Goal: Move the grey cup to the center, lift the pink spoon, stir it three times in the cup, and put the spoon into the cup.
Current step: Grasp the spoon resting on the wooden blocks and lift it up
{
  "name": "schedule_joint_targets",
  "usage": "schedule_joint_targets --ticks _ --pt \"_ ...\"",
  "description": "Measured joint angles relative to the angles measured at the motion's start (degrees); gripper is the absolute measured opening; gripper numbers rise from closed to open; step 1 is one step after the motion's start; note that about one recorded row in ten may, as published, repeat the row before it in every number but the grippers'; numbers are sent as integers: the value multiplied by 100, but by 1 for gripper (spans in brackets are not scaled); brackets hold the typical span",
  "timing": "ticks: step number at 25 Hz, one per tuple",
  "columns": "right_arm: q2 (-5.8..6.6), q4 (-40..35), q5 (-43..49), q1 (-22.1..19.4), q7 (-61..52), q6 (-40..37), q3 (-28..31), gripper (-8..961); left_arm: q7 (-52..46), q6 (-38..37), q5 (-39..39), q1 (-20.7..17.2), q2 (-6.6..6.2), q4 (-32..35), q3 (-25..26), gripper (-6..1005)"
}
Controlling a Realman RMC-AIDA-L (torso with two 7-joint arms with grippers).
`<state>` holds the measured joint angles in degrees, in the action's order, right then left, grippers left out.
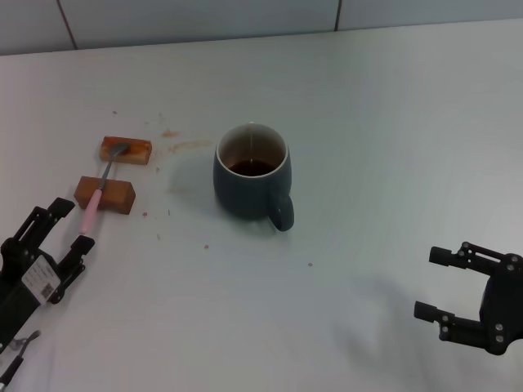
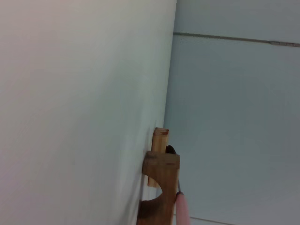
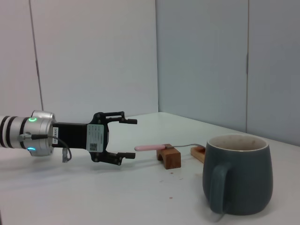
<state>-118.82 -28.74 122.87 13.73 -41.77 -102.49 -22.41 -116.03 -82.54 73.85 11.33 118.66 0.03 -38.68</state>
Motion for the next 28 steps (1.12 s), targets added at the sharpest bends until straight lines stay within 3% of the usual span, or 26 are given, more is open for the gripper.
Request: schedule_joint_targets --ticks 28 --pt "-1 36 -53 118 -7 54 9 751 75 362 -11 382 34 -241 255 732"
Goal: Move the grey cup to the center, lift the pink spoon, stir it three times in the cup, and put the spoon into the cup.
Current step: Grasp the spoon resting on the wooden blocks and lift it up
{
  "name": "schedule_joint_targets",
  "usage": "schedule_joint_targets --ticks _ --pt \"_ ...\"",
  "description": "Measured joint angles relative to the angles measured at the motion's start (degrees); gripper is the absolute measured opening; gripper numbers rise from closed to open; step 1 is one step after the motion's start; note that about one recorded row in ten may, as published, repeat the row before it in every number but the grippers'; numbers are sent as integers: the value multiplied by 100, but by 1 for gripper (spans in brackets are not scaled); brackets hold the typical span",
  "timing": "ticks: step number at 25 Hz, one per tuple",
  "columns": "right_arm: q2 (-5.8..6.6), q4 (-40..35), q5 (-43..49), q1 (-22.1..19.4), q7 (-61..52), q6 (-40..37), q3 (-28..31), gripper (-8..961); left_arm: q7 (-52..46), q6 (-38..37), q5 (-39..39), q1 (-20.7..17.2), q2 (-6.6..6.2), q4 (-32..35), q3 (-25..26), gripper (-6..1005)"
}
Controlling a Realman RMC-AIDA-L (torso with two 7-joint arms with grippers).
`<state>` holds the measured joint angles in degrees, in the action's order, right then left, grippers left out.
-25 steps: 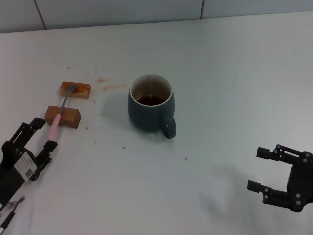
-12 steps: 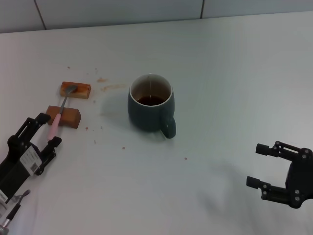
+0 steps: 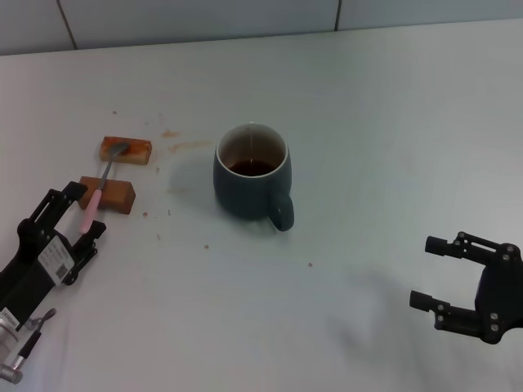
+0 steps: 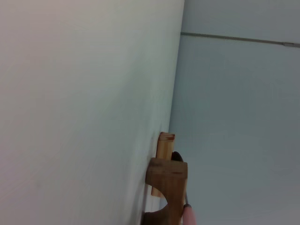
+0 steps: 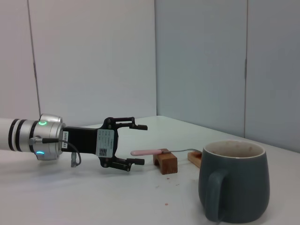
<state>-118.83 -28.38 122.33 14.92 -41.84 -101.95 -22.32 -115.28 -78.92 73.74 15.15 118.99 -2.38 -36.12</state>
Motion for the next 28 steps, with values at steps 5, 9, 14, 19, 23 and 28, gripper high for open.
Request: schedule_joint_targets --ticks 5,9,14,19,23,28 --pt "0 0 0 7 0 0 -1 751 95 0 0 56 1 -61 68 731" --pt "0 0 0 16 0 0 0 751 141 13 0 69 6 -73 108 730" --pt "0 -10 0 21 -3 0 0 751 197 44 0 123 10 -170 148 729" --pt "0 -20 -4 20 -7 0 0 751 228 102 0 155 10 -203 170 728" --pt "0 -26 -8 19 -8 -1 0 751 284 134 -1 195 10 -258 231 727" --pt "2 -28 -8 14 -9 -1 0 751 307 207 0 235 10 -296 260 726"
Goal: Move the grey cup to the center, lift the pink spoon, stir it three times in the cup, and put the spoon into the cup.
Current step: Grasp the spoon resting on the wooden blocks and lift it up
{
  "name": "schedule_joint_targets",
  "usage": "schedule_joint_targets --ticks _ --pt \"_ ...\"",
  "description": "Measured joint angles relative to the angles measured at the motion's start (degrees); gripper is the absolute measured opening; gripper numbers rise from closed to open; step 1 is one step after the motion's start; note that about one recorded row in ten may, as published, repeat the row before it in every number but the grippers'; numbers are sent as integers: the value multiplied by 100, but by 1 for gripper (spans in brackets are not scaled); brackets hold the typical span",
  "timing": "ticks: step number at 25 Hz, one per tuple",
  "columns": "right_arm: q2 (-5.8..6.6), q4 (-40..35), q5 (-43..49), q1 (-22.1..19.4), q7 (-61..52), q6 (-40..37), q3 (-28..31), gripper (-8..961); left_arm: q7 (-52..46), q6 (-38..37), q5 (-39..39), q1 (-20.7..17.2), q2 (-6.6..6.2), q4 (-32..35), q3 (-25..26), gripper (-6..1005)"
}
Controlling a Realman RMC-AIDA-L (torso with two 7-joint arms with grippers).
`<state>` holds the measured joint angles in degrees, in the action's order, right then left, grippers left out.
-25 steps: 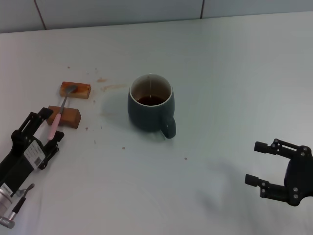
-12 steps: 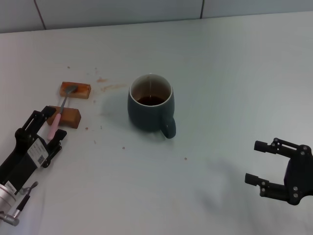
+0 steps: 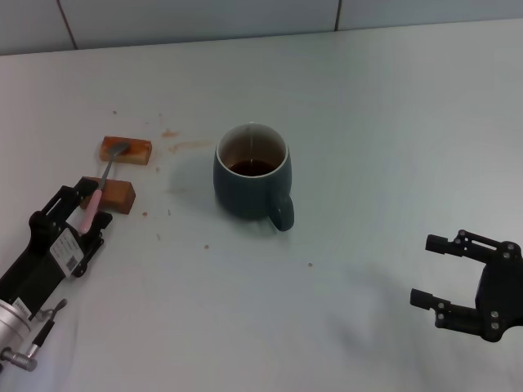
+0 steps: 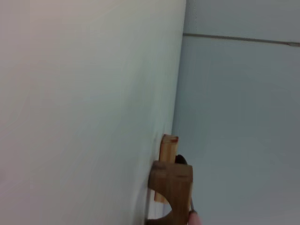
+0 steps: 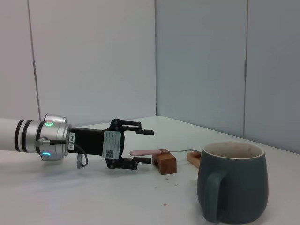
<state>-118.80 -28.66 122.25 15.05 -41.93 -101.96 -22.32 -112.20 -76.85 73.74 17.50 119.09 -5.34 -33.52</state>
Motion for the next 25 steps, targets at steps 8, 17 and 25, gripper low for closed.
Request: schedule_joint_targets --ticks 8,17,25 --pt "7 -9 -6 5 0 0 31 751 41 93 2 67 0 -49 44 663" --pt "16 -8 -9 16 0 0 62 751 52 155 0 95 0 -72 57 530" --pt "27 -8 -9 15 0 0 62 751 52 198 0 112 0 -81 56 427"
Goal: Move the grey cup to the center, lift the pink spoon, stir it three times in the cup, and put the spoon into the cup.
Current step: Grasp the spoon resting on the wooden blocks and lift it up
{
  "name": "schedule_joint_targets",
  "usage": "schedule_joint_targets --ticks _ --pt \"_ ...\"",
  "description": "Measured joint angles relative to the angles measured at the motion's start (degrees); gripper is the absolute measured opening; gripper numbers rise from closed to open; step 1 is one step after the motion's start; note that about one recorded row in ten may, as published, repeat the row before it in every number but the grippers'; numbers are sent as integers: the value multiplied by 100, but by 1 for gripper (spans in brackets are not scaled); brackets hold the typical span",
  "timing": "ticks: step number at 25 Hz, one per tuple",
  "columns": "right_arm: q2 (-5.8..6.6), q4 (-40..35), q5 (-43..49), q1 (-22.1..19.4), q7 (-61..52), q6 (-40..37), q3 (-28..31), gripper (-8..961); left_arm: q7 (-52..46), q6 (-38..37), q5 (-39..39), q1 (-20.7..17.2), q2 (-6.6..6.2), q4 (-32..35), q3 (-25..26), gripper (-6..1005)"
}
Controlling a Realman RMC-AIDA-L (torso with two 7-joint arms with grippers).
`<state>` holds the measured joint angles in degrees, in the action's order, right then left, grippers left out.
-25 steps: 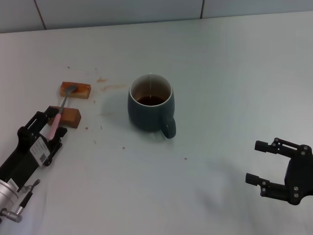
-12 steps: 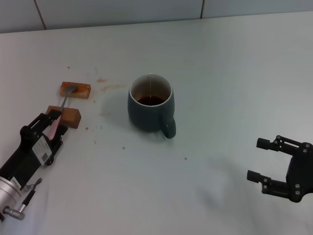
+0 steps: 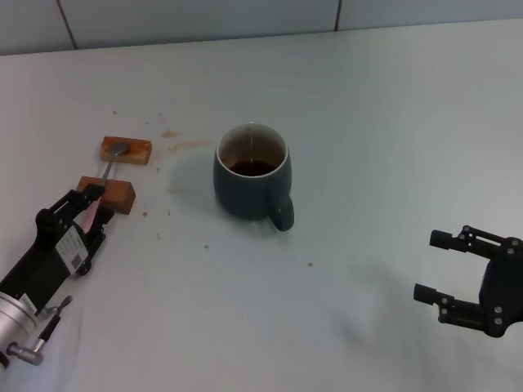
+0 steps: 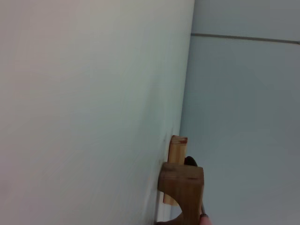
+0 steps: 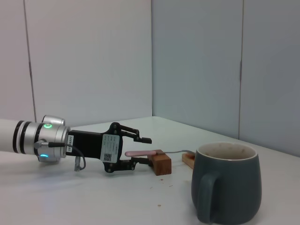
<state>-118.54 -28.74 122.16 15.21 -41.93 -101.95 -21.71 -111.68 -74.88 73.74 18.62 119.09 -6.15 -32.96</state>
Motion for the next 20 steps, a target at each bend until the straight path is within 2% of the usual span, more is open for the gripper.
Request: schedule_joint_targets --ticks 20 --pt "-8 10 0 -9 0 -9 0 752 18 98 0 1 0 -38 65 376"
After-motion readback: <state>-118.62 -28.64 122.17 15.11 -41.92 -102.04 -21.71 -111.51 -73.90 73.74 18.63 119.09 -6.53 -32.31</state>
